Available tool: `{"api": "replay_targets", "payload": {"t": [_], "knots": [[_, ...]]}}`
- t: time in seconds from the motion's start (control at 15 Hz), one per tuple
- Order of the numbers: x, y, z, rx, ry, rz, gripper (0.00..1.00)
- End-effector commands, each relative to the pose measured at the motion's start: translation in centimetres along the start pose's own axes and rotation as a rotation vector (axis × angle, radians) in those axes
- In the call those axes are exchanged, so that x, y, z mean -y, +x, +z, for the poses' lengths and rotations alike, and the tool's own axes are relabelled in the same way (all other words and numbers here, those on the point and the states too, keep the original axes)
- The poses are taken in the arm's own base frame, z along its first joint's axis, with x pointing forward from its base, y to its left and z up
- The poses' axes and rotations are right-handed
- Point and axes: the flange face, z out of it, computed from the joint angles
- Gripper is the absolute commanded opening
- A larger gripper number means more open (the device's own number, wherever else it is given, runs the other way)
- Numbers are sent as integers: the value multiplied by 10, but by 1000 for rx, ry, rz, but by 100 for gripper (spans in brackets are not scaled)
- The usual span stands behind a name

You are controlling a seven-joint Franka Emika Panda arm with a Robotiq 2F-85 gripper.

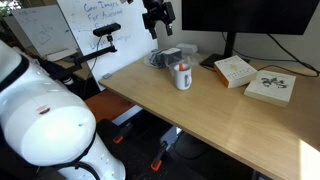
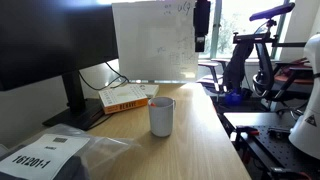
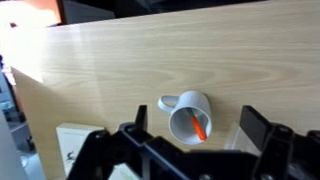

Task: Pick the marker from the cup and put it on the table

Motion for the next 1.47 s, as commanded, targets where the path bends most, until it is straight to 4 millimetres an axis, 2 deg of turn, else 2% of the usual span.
{"api": "replay_targets", "payload": {"t": [0.0, 0.13, 0.33, 0.6, 0.73, 0.8, 0.87, 1.13, 1.33, 1.4], "knots": [[0, 0, -1, 1, 0, 0, 100], [0, 2, 1, -6, 5, -19, 100], [-4, 17, 15, -82, 51, -127, 100], [-20, 46, 58, -171, 141, -230, 100], [-23, 57, 79, -193, 173, -301, 88], [-23, 62, 89, -194, 187, -323, 73], [-23, 66, 97, -192, 199, -349, 69], [-15, 73, 122, -152, 219, -403, 38], [-14, 81, 137, -139, 220, -423, 34], [-14, 84, 140, -138, 224, -429, 37]]}}
